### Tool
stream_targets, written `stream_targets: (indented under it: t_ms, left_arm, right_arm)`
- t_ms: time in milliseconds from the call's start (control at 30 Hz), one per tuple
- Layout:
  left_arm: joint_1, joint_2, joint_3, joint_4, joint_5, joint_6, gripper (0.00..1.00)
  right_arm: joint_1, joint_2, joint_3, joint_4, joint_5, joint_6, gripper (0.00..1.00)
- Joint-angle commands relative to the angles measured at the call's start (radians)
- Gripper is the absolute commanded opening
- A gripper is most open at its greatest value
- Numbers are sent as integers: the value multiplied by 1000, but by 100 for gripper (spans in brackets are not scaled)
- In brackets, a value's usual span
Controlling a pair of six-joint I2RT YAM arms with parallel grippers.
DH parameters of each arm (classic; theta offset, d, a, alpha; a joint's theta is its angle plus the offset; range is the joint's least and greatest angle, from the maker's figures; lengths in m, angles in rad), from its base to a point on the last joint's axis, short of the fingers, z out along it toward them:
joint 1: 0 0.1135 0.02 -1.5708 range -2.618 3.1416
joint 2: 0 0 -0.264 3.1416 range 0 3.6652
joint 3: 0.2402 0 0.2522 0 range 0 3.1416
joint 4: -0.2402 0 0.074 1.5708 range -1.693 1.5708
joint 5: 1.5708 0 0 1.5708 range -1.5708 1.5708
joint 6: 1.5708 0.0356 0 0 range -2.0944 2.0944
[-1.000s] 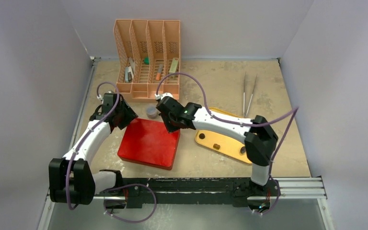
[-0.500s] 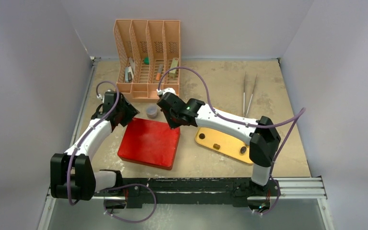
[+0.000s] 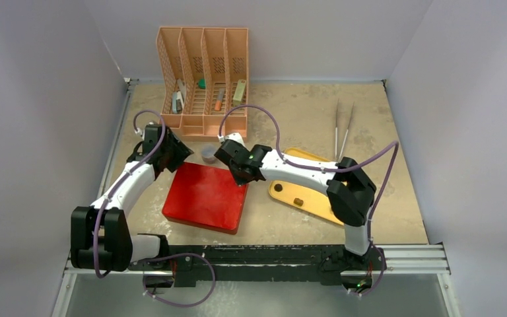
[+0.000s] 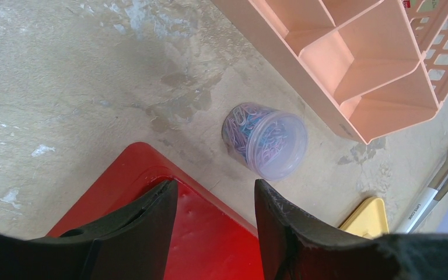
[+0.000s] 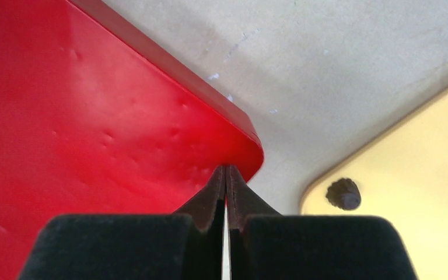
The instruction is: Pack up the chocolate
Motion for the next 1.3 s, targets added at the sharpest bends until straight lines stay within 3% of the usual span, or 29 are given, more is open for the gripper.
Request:
stream_targets:
  t_ms: [0, 233, 500, 567, 633, 733, 800, 967, 1267]
  left_arm:
    - [7, -4, 26, -34, -53, -4, 51]
    - [6, -47, 63, -47, -84, 21, 52]
    - [6, -129, 161, -193, -167, 246, 60]
    - [1, -160, 181, -205, -120, 294, 60]
    - [-11, -202, 191, -184, -55, 335, 66]
    - [-69, -251, 213, -141, 37, 379, 77]
    - [-160, -259, 248, -140, 40, 408, 81]
    - [-327, -304, 282, -85, 32, 393, 84]
    - [-340, -409, 258, 36, 24, 353, 88]
  right_arm:
    - [-3, -61, -16, -87, 27, 10, 0]
    - [-3, -163, 12, -13, -28, -29, 1]
    - [-3, -433, -247, 237, -17, 57, 27]
    - [-2, -481, -293, 292, 3, 67, 39]
    - [-2, -517, -315, 297, 4, 84, 66]
    - [-2, -578, -330, 258, 32, 117, 80]
    - [-2, -635, -346, 228, 60, 155, 97]
    - [-2, -772, -324, 154, 107, 170, 99]
    - [-3, -929, -288, 51, 170, 159, 99]
